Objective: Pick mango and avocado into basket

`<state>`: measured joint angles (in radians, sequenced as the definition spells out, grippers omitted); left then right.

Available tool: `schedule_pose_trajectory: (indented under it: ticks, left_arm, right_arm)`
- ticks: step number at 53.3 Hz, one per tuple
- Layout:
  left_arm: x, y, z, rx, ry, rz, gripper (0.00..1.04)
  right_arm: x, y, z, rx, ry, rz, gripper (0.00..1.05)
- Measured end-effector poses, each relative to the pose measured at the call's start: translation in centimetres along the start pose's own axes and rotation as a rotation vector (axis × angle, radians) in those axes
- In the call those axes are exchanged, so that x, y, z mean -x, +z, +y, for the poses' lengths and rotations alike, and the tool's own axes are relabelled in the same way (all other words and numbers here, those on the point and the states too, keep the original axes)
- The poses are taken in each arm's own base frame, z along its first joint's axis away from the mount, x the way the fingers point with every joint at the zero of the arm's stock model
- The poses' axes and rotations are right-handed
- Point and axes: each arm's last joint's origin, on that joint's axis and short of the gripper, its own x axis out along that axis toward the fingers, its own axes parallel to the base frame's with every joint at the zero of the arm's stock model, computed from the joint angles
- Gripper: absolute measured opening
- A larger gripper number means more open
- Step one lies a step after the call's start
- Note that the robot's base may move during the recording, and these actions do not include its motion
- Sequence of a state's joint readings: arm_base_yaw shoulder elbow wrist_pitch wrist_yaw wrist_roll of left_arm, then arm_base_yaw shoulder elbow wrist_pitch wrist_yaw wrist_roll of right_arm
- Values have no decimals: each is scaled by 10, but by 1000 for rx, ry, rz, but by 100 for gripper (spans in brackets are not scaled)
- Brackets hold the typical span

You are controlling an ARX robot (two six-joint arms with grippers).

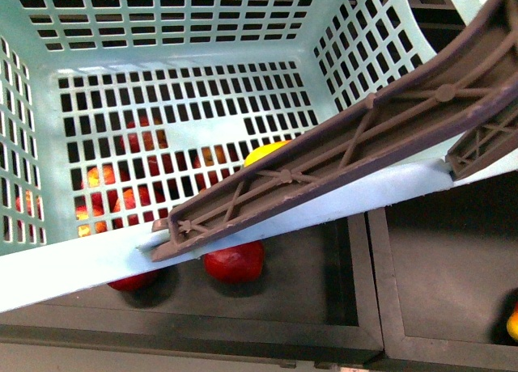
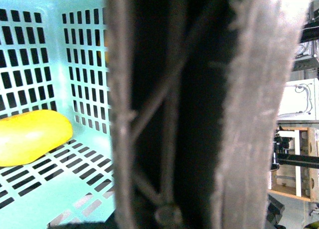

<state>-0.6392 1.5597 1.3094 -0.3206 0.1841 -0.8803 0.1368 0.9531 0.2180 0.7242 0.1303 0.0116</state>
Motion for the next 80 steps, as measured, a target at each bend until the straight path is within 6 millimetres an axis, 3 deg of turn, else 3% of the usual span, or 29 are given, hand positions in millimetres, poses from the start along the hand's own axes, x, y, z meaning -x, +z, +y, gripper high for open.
schedule_pose_trajectory:
  ticks: [2, 25, 29, 39, 44, 54, 80]
  left_arm:
    - [0, 0, 0, -1, 0, 0, 13]
    - [0, 0, 0, 0, 1, -2, 13]
    - [0, 0, 0, -2, 1, -1, 13]
    - [0, 0, 0, 0, -1, 2, 13]
    - [0, 0, 0, -1, -1, 1, 13]
    - [0, 0, 0, 0, -1, 1, 13]
    - [0, -3, -2, 0, -15, 19, 13]
  right_arm:
    - [5, -2, -2, 6, 2, -4, 2]
    - [37, -20, -21, 6, -7, 0, 2]
    - [39, -20, -21, 7, -3, -5, 10]
    - [39, -20, -21, 7, -5, -11, 47]
    - [39, -20, -21, 7, -5, -11, 59]
    - [39, -20, -21, 7, -5, -11, 97]
    - [39, -20, -22, 7, -9, -11, 96]
